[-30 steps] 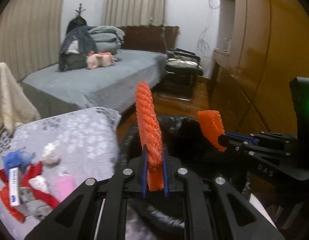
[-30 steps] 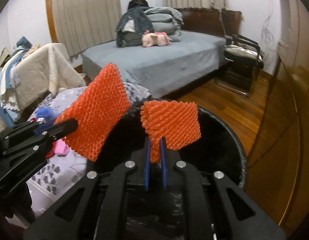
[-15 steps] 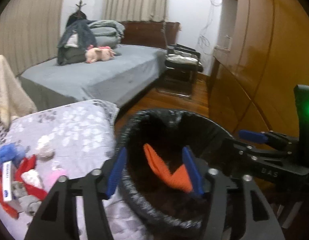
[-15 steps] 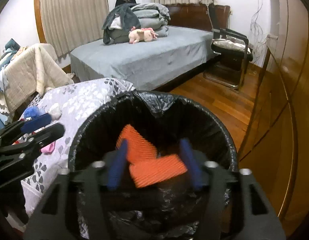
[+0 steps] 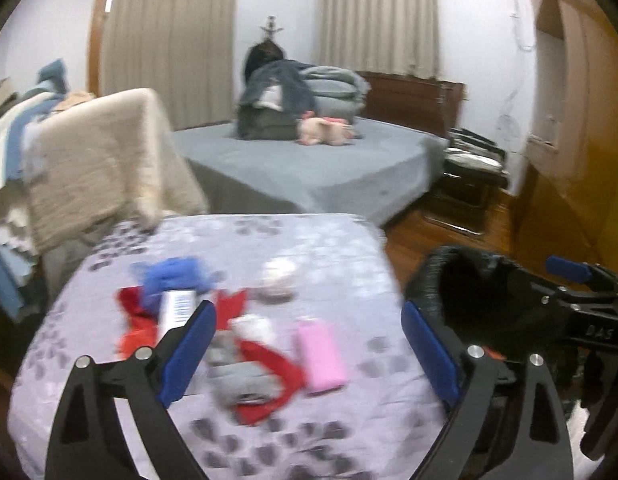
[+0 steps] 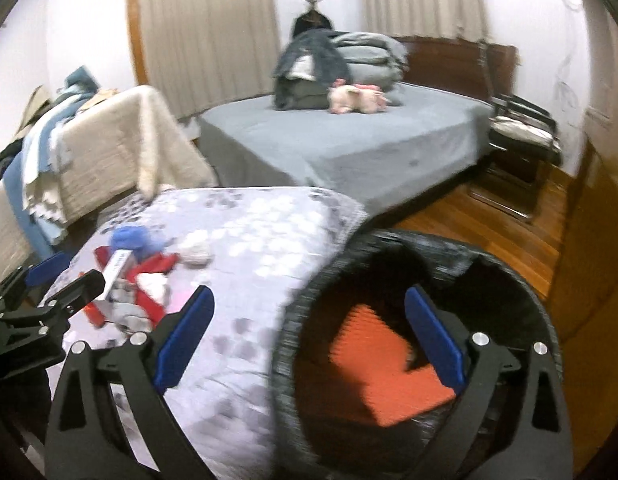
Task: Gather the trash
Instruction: 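Return the right tool to the table and grasp the pink mesh bag, then grasp the red plastic bag with the left tool while the right tool holds the pink bag, then carry the red bag and pink bag into the trash bin and open both tools, then return to the table and grasp the white alcohol pads box with the left tool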
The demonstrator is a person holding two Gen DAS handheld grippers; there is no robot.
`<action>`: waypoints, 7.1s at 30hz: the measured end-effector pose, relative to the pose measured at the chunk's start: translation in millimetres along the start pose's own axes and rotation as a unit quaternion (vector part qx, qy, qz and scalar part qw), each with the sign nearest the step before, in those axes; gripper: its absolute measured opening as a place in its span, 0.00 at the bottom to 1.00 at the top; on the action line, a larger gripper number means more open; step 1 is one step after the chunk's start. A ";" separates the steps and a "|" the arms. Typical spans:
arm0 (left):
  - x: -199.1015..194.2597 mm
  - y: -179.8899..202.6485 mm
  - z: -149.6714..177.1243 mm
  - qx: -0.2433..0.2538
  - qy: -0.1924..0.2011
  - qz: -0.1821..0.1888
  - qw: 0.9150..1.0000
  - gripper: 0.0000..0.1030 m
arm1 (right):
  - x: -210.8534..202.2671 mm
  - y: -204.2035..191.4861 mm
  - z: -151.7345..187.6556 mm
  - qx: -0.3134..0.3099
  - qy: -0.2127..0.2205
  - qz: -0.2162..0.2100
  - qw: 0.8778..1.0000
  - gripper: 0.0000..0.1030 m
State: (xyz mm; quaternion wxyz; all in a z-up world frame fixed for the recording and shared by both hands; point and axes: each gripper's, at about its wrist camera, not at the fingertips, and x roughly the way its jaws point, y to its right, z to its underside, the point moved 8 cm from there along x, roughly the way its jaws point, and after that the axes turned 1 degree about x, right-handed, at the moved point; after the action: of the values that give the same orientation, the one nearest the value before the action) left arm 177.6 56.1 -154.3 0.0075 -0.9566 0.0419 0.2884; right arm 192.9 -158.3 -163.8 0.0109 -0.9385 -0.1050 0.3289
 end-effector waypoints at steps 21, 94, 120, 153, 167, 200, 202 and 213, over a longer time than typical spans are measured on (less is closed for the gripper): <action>35.0 -99.5 55.0 -0.042 -0.042 -0.084 0.995 0.81 | 114.9 -108.9 40.3 -0.050 -0.054 -0.032 0.997 0.70; -13.5 -59.1 -7.0 -0.048 0.017 -0.018 0.999 0.08 | 21.3 -102.7 -25.5 -0.051 0.001 -0.082 0.995 0.14; 8.1 138.8 -39.8 0.034 0.023 0.153 0.987 0.07 | -42.0 73.5 -12.0 0.030 0.026 0.066 0.997 0.14; 34.9 173.5 -24.3 0.034 -0.009 0.199 0.979 0.76 | -46.4 151.7 25.0 0.066 0.021 0.146 0.987 0.87; -6.1 29.6 -11.2 0.002 0.024 0.044 0.999 0.81 | -26.1 59.1 -5.2 0.035 0.043 0.067 0.996 0.88; 58.2 -98.4 61.5 -0.056 -0.055 -0.083 0.993 0.59 | 66.7 -89.1 7.8 -0.049 -0.018 -0.032 0.998 0.82; 64.9 -100.6 63.7 -0.056 -0.059 -0.086 0.993 0.58 | 72.2 -91.5 9.5 -0.051 -0.023 -0.033 0.998 0.81; 90.6 -110.5 71.7 -0.069 -0.080 -0.087 0.991 0.34 | 88.8 -100.7 15.8 -0.058 -0.039 -0.038 0.997 0.80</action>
State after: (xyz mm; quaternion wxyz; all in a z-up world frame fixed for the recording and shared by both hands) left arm 222.7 162.1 -265.2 -0.0299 -0.9288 -0.0626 0.3641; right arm 231.6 -42.4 -221.7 -0.0352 -0.9194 -0.1601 0.3576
